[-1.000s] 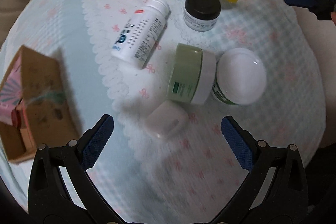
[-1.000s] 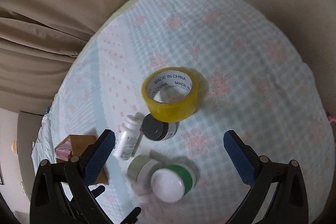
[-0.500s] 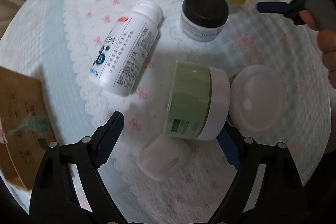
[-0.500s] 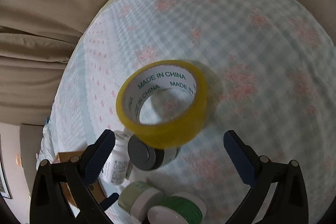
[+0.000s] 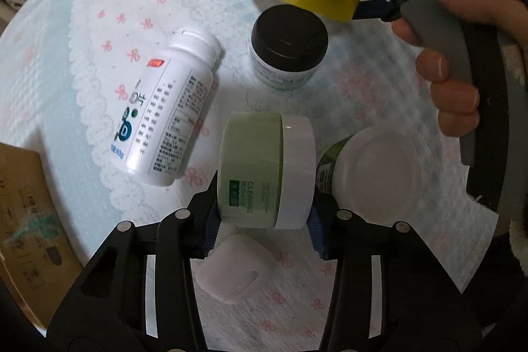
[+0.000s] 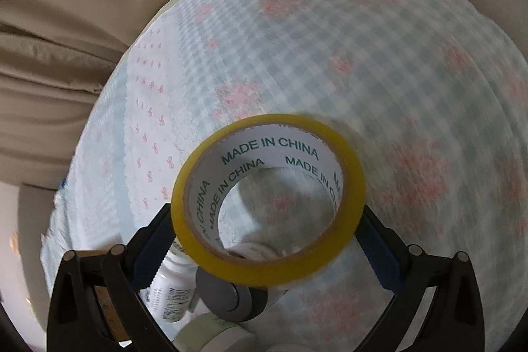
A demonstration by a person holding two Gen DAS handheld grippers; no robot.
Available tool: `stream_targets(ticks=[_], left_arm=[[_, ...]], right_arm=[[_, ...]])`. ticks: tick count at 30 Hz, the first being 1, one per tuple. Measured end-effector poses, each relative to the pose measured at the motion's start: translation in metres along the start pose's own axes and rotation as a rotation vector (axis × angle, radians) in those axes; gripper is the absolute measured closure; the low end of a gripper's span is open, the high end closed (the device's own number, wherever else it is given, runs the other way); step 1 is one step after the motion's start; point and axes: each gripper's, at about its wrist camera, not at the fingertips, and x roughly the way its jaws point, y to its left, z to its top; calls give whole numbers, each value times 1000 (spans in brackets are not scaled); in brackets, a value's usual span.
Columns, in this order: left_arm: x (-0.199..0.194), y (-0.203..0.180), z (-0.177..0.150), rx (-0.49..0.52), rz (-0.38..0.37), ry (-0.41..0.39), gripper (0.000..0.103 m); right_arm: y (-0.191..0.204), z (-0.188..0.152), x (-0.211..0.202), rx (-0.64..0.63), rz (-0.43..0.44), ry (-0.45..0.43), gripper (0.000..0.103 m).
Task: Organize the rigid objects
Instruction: 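Grasp the green-and-white jar with the left tool while the right tool grasps the yellow tape, then carry the green jar and yellow tape over the cardboard box with both tools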
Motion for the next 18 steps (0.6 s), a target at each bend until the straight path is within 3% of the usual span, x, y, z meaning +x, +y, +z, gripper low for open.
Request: stream_targets(ticks=[11,18], left_arm=[[-13,15,17,-48,-22,-39,63],[-41,26,4,-112,-27,-69,63]], right_arm=[[2,-2,-5,-36,-36,7,7],[5,-11,-29,-26,-25,-7,7]])
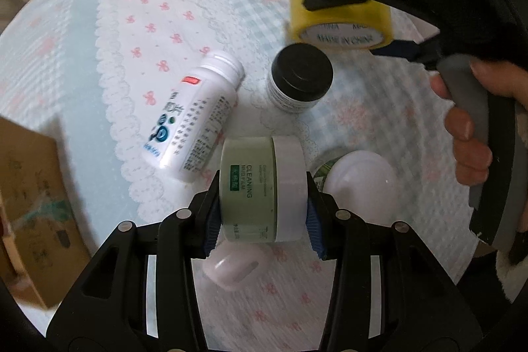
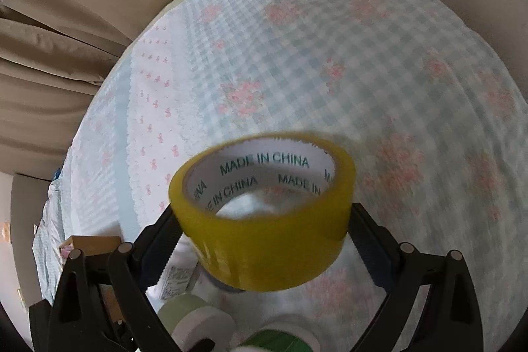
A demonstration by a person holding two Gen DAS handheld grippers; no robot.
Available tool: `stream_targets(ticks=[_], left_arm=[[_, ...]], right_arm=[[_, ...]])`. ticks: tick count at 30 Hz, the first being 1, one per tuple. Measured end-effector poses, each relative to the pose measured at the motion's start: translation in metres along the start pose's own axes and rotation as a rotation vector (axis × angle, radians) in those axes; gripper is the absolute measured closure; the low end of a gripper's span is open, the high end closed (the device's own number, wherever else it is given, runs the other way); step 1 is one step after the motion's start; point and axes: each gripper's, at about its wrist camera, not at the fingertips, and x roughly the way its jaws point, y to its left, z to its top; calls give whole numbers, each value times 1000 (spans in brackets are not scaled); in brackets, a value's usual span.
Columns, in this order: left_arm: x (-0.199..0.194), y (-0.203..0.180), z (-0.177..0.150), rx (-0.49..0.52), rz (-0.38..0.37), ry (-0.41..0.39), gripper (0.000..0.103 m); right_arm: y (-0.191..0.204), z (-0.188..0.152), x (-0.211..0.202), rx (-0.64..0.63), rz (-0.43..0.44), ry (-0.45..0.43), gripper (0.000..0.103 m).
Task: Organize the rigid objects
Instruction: 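Carry the green jar and yellow tape over the cardboard box with both tools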
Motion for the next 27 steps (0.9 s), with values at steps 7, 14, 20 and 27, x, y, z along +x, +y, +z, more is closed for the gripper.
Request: stream_targets(ticks=[7,14,20,27], left_arm=[[-58,13,-16,-81,-4,-70,63],[-143,18,-32,-155,-2,-183,63],[-217,37,-54,-244,32,-273,63],[-293,90,-89,-311,99,-345,63]], right_arm=[[16,-10,-53,-40,4,-39,8],[47,-26,-127,-85,20,-85,9],[87,-49,-186,-160,71,-95,9],[154,-73,-223,-255,177,-98,9]])
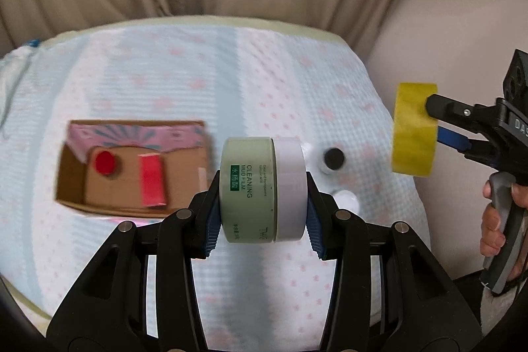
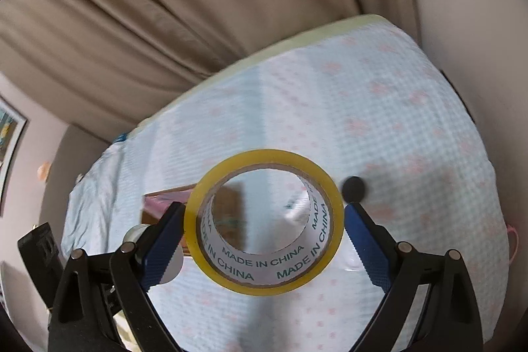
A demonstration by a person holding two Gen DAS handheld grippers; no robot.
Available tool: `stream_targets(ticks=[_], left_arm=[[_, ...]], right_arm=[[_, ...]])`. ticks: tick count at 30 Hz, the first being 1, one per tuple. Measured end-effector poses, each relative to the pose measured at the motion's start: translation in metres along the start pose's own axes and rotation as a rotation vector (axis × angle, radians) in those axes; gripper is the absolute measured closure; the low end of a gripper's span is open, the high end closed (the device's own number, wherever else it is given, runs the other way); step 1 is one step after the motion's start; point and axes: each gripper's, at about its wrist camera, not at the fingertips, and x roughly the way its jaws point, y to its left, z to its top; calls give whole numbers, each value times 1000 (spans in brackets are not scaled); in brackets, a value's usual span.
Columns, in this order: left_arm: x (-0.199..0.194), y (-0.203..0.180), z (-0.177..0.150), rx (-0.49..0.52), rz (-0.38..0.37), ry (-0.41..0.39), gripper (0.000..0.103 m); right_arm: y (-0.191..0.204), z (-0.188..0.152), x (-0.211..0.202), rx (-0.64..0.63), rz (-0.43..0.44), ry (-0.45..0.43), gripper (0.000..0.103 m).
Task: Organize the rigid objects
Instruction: 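Carry the green jar and yellow tape over the cardboard box with both tools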
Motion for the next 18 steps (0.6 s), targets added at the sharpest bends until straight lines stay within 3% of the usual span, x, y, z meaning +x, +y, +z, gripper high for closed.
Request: stream_targets(ticks=[9,18], left_arm=[[-46,118,18,-22,30,-21,63],[-28,236,38,11,13,52,63]], right_arm=[[108,-7,18,-54,102,-15,9],[192,-39,80,44,104,2,9]])
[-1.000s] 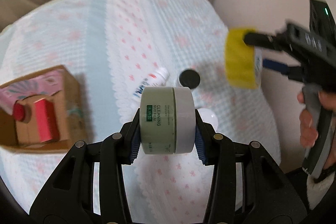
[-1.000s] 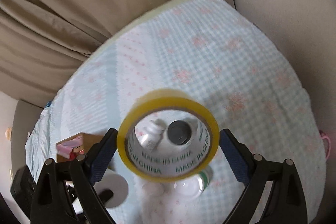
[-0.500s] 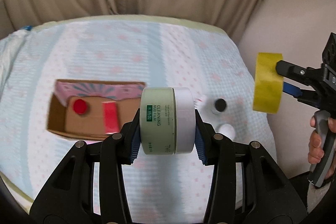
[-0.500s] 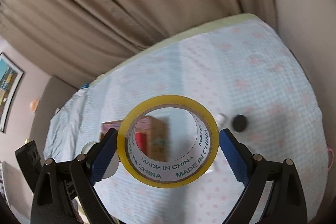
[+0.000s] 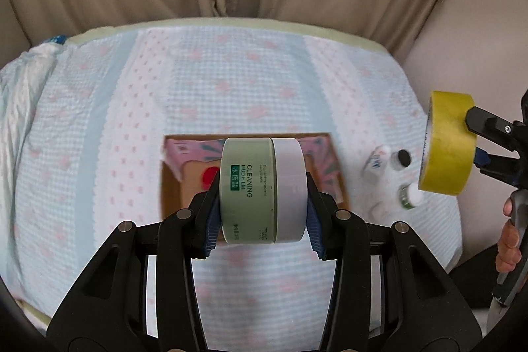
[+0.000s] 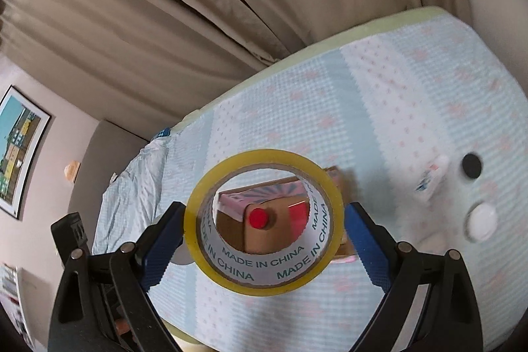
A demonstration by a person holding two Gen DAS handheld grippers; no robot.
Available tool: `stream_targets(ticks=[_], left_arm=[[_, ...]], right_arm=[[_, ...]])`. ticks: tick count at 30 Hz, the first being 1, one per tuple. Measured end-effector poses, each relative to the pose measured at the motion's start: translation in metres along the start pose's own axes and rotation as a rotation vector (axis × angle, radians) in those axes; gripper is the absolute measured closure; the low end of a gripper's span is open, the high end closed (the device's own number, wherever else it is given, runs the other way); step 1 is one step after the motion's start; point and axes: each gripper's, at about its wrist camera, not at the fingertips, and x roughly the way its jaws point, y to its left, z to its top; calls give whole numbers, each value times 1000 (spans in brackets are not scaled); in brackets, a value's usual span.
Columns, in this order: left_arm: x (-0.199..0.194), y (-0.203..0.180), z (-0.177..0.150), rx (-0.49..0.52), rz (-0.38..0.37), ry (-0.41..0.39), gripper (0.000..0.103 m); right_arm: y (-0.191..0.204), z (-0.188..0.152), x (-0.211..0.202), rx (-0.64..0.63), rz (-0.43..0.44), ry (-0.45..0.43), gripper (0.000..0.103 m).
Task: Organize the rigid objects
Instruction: 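Carry the green jar and yellow tape over the cardboard box with both tools, then release the jar and tape into the box and lift both tools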
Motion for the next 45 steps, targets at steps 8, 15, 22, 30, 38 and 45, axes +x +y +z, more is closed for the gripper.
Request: stream_targets(ticks=[8,15,22,30,38,45], left_arm=[[64,68,4,53,-8,110,63],[123,87,-2,58,-4,199,63],[184,99,-16,60,27,303,63],[218,89,-26,132,46,367,63],[213,72,-25,190,63,350,42],[191,73,-28,154,20,333,0]], right_arm=[[27,-27,72,73,-44,14,9],[20,-40,134,70,-93,71,9],[-7,-52,184,73,-178,148,9],[-39,-57,217,74,-253,219,9],[-46,-59,236,27,-320,310,8],[-53,-66,232,49,-315,290,0]])
